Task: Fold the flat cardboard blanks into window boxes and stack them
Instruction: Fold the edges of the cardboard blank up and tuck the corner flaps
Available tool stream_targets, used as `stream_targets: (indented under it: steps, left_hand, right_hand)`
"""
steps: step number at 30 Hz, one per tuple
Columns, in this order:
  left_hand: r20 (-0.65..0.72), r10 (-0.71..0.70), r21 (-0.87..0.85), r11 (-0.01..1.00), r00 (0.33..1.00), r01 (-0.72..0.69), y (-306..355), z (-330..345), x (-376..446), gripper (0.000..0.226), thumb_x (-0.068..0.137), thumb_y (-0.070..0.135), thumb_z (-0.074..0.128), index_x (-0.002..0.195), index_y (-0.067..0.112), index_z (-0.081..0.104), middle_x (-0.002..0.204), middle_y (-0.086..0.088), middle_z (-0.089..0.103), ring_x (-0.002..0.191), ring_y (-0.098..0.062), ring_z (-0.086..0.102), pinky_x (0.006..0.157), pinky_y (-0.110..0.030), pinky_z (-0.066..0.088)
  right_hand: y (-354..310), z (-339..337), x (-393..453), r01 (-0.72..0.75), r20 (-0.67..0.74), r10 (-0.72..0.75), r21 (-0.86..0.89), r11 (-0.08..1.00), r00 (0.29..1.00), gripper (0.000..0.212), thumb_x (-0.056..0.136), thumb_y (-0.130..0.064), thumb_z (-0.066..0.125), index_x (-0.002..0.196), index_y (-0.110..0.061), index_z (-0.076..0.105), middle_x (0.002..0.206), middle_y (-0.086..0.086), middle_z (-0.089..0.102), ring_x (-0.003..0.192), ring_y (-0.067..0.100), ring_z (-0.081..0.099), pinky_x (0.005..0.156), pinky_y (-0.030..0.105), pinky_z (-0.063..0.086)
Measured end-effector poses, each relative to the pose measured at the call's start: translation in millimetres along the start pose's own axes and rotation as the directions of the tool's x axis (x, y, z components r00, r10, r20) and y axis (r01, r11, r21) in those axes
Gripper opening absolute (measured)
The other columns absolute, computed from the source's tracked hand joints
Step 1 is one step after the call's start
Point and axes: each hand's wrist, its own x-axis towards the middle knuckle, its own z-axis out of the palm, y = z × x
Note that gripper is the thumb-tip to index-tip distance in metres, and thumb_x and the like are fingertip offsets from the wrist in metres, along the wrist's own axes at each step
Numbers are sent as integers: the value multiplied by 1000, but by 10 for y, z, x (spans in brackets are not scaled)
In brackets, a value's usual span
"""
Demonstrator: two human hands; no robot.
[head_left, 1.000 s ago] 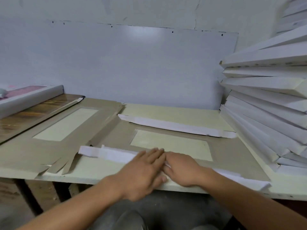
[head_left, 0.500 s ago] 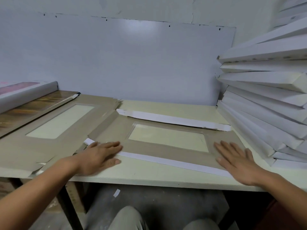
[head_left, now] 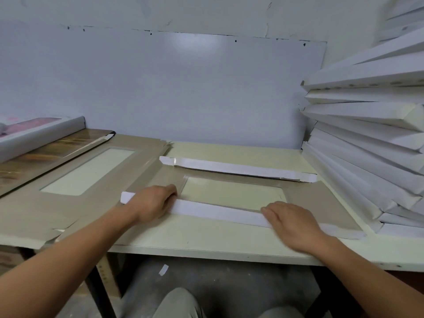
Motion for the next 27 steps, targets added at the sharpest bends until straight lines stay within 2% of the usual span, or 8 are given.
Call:
stream_targets:
  steps: [5,8,11,15,20,22,24,27]
  left_hand:
    - [25,-101,163,982,995,96,310,271,179,11,95,17,38,105,19,43,102,-5,62,90,-29,57,81,-38,40]
    - [26,-31,57,998,999,29,605,478,261,34,102,32,33,133,22,42,127,-3,47,119,-27,43,98,-43,35]
    - [223,9,-5,1000,975,-8,811,599,300,58,103,48,17,156,26,11,162,6,15,149,-16,10,119,-47,11]
    - [330,-103,79,994,938,82,454,508,257,72,94,68,2,156,32,-7,163,12,-12,149,-8,-12,120,-47,-5]
    - [352,-281,193,955,893,224,-98,289,125,79,85,79,-2,152,39,-15,162,13,-17,149,-12,-18,118,-53,-10]
    - [305,-309,230,942,901,246,-150,257,92,75,87,77,-2,152,41,-14,163,10,-15,149,-16,-18,117,-55,-12]
    - [184,-319,300,919,930,256,-102,261,74,69,92,69,1,153,40,-13,164,4,-14,150,-22,-17,115,-58,-11]
    - [-41,-250,352,902,967,248,165,293,74,62,99,50,12,153,32,-14,164,-4,-10,150,-28,-12,117,-58,-1]
  right_hand:
    - [-441,141,202,38,52,-36,-37,999,998,34,104,-46,21,89,-29,45,75,-9,50,75,22,52,62,36,34]
    - [-706,286,337,91,122,-92,14,996,988,35,104,-41,24,131,-31,44,124,-4,50,117,24,44,94,41,36]
    - [-787,380,414,95,302,-106,49,994,947,53,103,-53,13,153,-39,12,162,-10,11,149,21,4,117,57,3]
    - [-326,324,339,37,398,-52,45,998,916,62,95,-70,3,152,-50,-10,162,-20,-16,148,13,-25,115,60,-18]
    - [516,78,-5,-69,393,68,-12,998,917,62,95,-70,14,152,-51,1,163,-21,-5,151,12,-11,120,51,-5]
    - [788,-104,-200,-33,290,34,-9,999,957,59,89,-78,17,139,-51,32,150,-18,28,142,13,22,116,41,21]
    - [988,-287,-358,-10,194,18,-40,999,981,53,81,-88,19,97,-47,48,108,-24,48,101,1,48,89,30,44]
    - [1086,-396,-432,26,207,-13,-63,998,978,61,79,-87,26,73,-28,43,72,-11,50,66,7,49,61,23,39]
